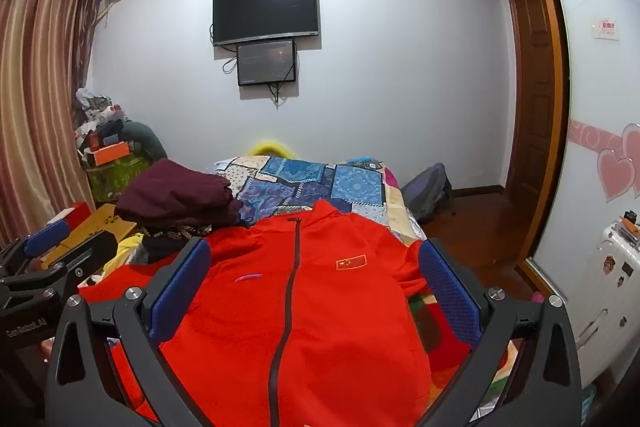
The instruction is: Fold large clothes
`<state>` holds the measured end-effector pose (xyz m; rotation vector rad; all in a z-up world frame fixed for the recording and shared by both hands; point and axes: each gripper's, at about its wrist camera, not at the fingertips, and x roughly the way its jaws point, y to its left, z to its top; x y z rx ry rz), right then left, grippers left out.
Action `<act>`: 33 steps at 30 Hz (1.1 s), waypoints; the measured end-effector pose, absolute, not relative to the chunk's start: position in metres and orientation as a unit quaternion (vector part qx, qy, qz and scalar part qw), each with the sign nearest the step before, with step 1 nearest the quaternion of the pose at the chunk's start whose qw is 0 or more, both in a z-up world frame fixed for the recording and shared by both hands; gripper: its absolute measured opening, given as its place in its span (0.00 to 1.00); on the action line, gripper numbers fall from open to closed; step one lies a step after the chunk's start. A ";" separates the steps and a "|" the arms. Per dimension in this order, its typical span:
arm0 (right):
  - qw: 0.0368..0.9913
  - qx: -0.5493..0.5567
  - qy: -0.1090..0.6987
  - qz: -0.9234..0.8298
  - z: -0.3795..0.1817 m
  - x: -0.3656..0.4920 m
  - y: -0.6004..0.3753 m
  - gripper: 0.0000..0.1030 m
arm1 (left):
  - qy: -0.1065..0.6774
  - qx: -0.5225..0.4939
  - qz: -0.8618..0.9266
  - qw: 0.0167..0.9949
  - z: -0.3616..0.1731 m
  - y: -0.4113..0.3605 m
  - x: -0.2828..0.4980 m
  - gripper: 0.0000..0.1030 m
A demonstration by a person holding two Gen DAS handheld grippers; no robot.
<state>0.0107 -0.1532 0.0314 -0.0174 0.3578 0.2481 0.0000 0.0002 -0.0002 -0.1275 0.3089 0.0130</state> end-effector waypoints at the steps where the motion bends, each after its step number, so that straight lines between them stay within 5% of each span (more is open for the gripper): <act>1: 0.976 -0.009 0.177 0.123 0.031 0.011 -0.153 1.00 | 0.154 -0.063 0.005 0.986 0.000 0.000 0.000 1.00; 33: 0.975 -0.020 0.183 0.126 0.027 0.014 -0.147 1.00 | 0.167 -0.067 0.013 0.984 -0.008 0.009 0.005 1.00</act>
